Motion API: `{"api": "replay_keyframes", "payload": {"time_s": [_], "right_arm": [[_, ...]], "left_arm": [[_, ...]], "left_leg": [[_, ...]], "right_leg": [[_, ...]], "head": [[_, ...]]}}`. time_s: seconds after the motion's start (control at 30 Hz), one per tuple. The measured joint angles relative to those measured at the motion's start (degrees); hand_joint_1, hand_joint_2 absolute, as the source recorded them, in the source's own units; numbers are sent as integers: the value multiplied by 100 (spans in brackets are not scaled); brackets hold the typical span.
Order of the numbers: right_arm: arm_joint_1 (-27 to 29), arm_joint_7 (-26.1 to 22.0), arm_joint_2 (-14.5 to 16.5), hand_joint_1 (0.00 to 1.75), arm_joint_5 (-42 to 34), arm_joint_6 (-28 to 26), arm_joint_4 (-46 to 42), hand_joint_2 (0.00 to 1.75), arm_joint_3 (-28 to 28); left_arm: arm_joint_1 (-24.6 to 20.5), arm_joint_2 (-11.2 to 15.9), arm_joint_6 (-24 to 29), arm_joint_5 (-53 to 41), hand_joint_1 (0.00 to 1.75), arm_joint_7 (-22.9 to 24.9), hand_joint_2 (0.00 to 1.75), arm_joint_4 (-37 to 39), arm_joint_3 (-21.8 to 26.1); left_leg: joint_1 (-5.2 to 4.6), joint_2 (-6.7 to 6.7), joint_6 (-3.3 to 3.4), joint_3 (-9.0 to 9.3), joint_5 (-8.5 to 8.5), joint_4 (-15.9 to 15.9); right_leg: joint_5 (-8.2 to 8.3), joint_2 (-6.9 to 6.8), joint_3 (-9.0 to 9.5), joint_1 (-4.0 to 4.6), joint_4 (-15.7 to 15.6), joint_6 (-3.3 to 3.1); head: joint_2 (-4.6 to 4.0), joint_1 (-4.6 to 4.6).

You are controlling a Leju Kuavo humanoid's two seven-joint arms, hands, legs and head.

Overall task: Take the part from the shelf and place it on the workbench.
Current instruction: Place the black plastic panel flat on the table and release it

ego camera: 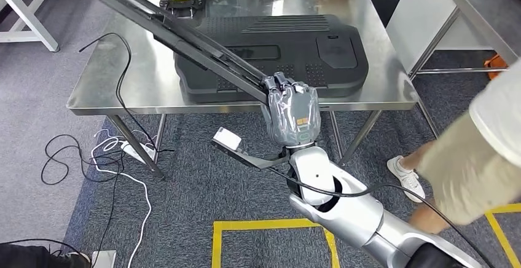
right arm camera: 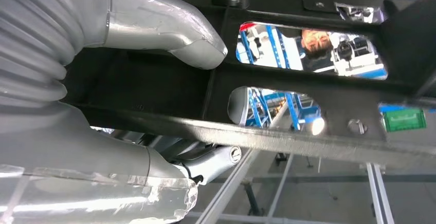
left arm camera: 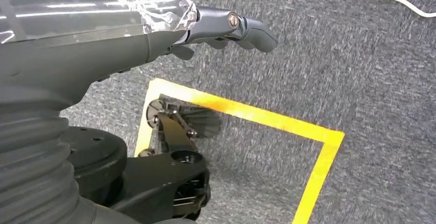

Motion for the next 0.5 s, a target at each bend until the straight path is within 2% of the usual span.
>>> {"api": "replay_keyframes", "payload": {"time_s": [0.03, 0.1, 0.13, 0.17, 0.2, 0.23, 0.27, 0.3, 0.33, 0.37, 0.43, 0.5], "right_arm": [[-15, -1, -12, 175, 2, 0, 4, 175, -8], [-31, 7, -34, 175, 3, 1, 17, 175, -14], [-31, 19, -44, 175, 4, 3, 27, 175, -16], [-29, 33, -52, 175, 5, 8, 39, 175, -17], [-30, 46, -63, 175, 7, 13, 51, 175, -18], [-32, 60, -75, 175, 10, 19, 61, 175, -19], [-38, 74, -89, 175, 15, 25, 68, 175, -21], [-48, 92, -104, 175, 22, 29, 78, 175, -25], [-62, 113, -114, 175, 31, 33, 87, 175, -31], [-76, 134, -122, 175, 40, 36, 99, 175, -39], [-97, 161, -145, 175, 58, 42, 125, 175, -70], [-119, 174, -173, 175, 68, 60, 151, 175, -102]], "left_arm": [[-4, 0, 0, 0, 0, -1, 175, 0, 0], [-9, 0, 0, 0, 0, -1, 175, 1, 0], [-8, 0, 0, 0, 0, -1, 175, 2, 0], [-5, 0, 1, 0, 0, -1, 175, 2, 0], [-3, 0, 4, 0, 0, -1, 175, 2, 0], [-1, 0, 7, 0, 0, -1, 175, 2, 0], [0, 0, 9, 0, 0, -1, 175, 2, 0], [-2, 0, 11, 0, 0, -1, 175, 2, 0], [-6, 0, 12, 0, 0, -1, 175, 2, 0], [-8, 0, 13, 0, 0, 0, 175, 2, 0], [-12, 1, 13, 0, 0, 1, 175, 3, 0], [-13, 2, 14, 0, 0, 1, 175, 4, 0]], "left_leg": [[20, 5, 29, 30, 1, -31], [22, 9, 76, 60, -18, -43], [20, 9, 86, 69, -31, -41], [19, 6, 91, 83, -46, -38], [21, 2, 87, 102, -66, -32], [26, -4, 76, 127, -91, -22], [31, -10, 57, 154, -123, -8], [25, -14, 28, 169, -155, 13], [17, -17, -1, 173, -180, 32], [7, -17, -28, 171, -197, 43], [2, -17, -83, 177, -211, 36], [11, -11, -150, 171, -295, 125]], "right_leg": [[-121, -2, -94, -1, 219, 27], [-425, -7, -465, -20, 938, 69], [-516, -7, -662, -30, 1273, 87], [-507, -7, -792, -39, 1454, 99], [-383, -8, -820, -48, 1416, 106], [-163, -9, -737, -56, 1156, 107], [78, -14, -591, -64, 759, 105], [245, -19, -445, -56, 397, 100], [334, -18, -342, -52, 139, 83], [344, -16, -293, -44, 10, 63], [309, -2, -278, -33, -19, 3], [307, -3, -244, -42, -52, -58]], "head": [[0, 24], [0, 75], [0, 86], [0, 93], [0, 98], [0, 105], [0, 118], [0, 127], [0, 134], [0, 128], [0, 106], [0, 80]]}}
